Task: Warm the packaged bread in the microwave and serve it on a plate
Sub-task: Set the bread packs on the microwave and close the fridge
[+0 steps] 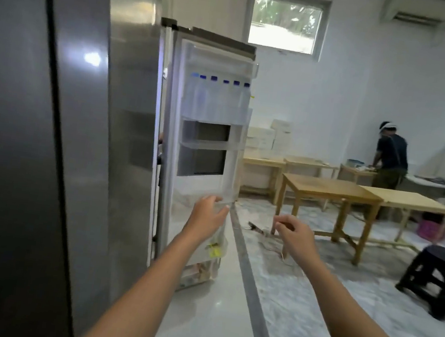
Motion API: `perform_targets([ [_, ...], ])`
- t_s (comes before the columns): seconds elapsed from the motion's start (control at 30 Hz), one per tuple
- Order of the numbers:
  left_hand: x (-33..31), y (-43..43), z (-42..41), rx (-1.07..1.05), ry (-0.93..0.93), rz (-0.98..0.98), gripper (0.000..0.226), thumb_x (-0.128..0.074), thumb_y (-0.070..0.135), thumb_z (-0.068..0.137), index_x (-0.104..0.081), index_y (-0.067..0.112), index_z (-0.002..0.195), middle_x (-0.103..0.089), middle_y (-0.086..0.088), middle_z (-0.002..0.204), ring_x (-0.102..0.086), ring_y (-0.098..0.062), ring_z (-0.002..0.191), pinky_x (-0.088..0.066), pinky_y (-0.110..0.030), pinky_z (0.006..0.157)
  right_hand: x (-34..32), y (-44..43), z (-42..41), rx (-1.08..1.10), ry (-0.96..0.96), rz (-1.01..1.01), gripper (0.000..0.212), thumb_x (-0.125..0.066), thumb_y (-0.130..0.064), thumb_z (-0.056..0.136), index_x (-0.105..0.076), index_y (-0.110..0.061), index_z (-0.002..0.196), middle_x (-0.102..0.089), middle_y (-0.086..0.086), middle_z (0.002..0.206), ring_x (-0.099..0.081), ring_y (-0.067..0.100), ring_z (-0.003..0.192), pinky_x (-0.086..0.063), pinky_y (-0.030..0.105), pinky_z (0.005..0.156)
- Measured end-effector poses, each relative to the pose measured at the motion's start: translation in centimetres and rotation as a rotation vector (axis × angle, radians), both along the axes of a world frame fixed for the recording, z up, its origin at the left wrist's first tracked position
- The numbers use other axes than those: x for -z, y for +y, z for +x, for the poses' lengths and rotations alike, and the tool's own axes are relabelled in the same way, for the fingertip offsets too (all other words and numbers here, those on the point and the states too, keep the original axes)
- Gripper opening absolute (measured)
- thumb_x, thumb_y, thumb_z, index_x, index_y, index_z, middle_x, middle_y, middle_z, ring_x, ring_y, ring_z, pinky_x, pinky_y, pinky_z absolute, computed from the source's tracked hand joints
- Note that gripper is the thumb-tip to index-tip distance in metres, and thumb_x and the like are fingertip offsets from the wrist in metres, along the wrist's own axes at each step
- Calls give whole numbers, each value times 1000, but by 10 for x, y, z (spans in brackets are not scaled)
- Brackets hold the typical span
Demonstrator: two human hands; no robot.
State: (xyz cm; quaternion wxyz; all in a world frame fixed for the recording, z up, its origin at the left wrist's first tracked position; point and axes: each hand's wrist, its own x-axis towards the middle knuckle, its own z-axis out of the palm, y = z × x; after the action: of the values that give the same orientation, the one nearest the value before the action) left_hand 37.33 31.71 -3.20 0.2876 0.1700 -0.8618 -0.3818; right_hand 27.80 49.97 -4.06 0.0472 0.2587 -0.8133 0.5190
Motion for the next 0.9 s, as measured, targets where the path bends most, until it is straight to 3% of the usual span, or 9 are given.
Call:
perform_targets([
  [0.17, -10, -39, -116, 53, -3, -53, 38, -49, 24, 94, -50, 5, 127, -51, -11, 132, -46, -22, 123, -32, -23, 96, -9, -24, -108, 65, -32, 19, 22, -53, -13, 92, -66, -10, 110, -66, 5, 106, -60, 19, 98, -46, 23, 77],
  [0.33, -9, -59, -224, 134, -44, -80, 38, -48, 25, 94, -51, 6, 127, -50, -10, 132, -45, -23, 123, -34, -27, 98, -2, -42, -199, 148, -44, 39, 22, -54, -15, 91, -65, -12, 109, -65, 3, 106, -58, 17, 100, -49, 35, 90],
  [0.6, 6, -64, -398, 233, -68, -28, 36, -49, 26, 94, -52, 9, 125, -50, -7, 131, -48, -22, 121, -37, -30, 98, 13, -47, -350, 202, -103, 22, 21, -52, -12, 92, -66, -9, 108, -62, 1, 101, -55, 12, 95, -41, 18, 68],
  [0.73, 11, -64, -489, 247, -53, -27, 38, -50, 27, 94, -51, 9, 127, -49, -7, 133, -47, -21, 122, -36, -28, 97, 14, -51, -442, 190, -120, 7, 23, -53, -14, 92, -64, -10, 111, -64, 4, 109, -56, 13, 98, -44, 25, 81],
  [0.9, 7, -64, -613, 239, -21, -8, 35, -49, 28, 94, -52, 9, 124, -50, -7, 130, -49, -20, 118, -37, -27, 93, -1, -59, -576, 169, -90, 23, 24, -53, -15, 92, -64, -11, 113, -63, 1, 107, -55, 13, 99, -42, 25, 81],
])
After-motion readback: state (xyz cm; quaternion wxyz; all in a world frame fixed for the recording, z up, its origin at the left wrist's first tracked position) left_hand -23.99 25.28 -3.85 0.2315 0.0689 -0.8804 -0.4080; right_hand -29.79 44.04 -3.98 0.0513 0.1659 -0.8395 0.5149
